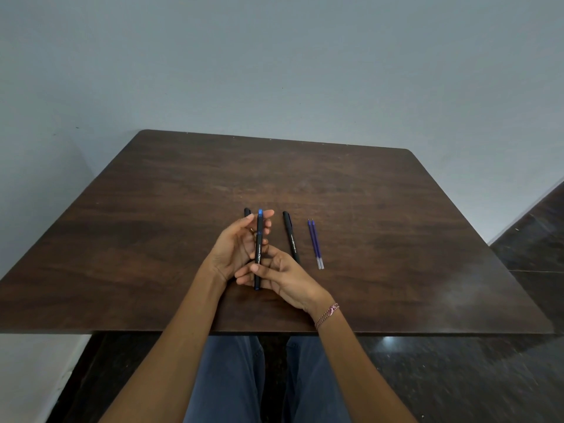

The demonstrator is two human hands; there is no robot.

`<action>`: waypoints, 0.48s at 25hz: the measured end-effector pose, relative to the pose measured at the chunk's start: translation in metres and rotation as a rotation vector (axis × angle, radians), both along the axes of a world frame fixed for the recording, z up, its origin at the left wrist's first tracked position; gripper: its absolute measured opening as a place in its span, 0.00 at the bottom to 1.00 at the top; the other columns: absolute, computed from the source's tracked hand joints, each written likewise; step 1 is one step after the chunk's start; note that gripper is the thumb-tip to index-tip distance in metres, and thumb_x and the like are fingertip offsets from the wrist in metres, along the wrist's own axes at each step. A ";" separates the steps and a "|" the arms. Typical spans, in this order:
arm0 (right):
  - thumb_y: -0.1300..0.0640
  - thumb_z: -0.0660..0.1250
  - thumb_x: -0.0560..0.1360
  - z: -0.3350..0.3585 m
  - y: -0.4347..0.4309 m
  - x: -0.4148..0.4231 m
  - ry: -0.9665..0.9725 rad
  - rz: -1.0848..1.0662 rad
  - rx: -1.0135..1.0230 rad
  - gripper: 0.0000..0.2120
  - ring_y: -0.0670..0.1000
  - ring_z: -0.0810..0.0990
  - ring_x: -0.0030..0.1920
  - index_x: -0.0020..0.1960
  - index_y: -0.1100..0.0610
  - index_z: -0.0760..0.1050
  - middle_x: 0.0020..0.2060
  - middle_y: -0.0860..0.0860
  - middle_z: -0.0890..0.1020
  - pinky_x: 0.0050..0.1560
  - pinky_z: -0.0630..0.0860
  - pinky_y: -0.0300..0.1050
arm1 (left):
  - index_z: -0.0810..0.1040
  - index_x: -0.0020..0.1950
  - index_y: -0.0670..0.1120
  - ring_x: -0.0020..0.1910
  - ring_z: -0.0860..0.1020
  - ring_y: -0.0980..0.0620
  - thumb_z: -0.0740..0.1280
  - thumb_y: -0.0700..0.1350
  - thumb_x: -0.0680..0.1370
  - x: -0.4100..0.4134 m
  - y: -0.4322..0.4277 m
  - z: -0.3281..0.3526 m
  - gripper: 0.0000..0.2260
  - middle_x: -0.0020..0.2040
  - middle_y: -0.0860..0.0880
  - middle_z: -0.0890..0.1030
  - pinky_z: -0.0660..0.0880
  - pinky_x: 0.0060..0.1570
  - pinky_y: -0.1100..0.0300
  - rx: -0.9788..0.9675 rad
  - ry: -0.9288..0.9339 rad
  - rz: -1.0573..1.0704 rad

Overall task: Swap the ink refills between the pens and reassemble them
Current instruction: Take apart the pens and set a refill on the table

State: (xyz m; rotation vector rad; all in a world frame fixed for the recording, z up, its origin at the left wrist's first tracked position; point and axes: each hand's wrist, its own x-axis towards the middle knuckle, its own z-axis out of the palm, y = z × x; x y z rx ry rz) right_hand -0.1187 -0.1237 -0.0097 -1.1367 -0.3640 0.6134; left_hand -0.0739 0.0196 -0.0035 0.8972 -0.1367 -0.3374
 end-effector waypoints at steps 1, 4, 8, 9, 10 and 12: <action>0.68 0.59 0.78 0.000 0.000 0.000 -0.001 -0.001 -0.002 0.12 0.51 0.84 0.46 0.61 0.61 0.67 0.44 0.56 0.84 0.54 0.79 0.45 | 0.82 0.53 0.43 0.38 0.78 0.56 0.62 0.47 0.74 -0.001 0.000 0.001 0.14 0.42 0.48 0.79 0.77 0.39 0.64 -0.014 0.014 -0.005; 0.68 0.59 0.78 0.001 0.001 -0.001 -0.004 0.002 -0.006 0.12 0.51 0.84 0.46 0.61 0.61 0.67 0.44 0.56 0.84 0.54 0.79 0.45 | 0.84 0.47 0.45 0.35 0.78 0.56 0.60 0.42 0.72 -0.001 0.000 0.001 0.13 0.39 0.49 0.81 0.76 0.37 0.64 -0.016 0.032 0.009; 0.68 0.59 0.78 0.002 0.000 -0.002 0.003 0.001 0.003 0.13 0.51 0.84 0.46 0.62 0.61 0.66 0.44 0.56 0.84 0.53 0.79 0.45 | 0.80 0.48 0.46 0.34 0.77 0.56 0.62 0.42 0.71 -0.001 0.000 0.002 0.10 0.36 0.51 0.79 0.73 0.34 0.64 0.033 0.024 0.036; 0.68 0.59 0.78 0.002 0.000 -0.002 0.009 -0.003 0.008 0.13 0.51 0.84 0.45 0.62 0.60 0.66 0.44 0.57 0.84 0.53 0.79 0.45 | 0.78 0.49 0.45 0.34 0.77 0.56 0.62 0.42 0.71 -0.002 0.000 0.002 0.09 0.36 0.51 0.79 0.74 0.35 0.64 0.036 0.019 0.040; 0.69 0.59 0.78 0.003 0.000 -0.002 0.015 -0.009 0.010 0.13 0.51 0.84 0.45 0.61 0.60 0.66 0.44 0.57 0.84 0.53 0.79 0.45 | 0.76 0.49 0.45 0.34 0.77 0.56 0.62 0.41 0.71 -0.002 0.000 0.002 0.09 0.36 0.51 0.79 0.75 0.37 0.64 0.038 0.012 0.048; 0.68 0.59 0.78 0.003 0.000 -0.002 0.019 -0.019 0.011 0.15 0.51 0.84 0.45 0.62 0.57 0.66 0.44 0.57 0.84 0.53 0.79 0.45 | 0.75 0.48 0.45 0.34 0.77 0.57 0.64 0.41 0.70 0.000 -0.001 0.002 0.07 0.35 0.52 0.79 0.77 0.40 0.65 0.048 -0.007 0.081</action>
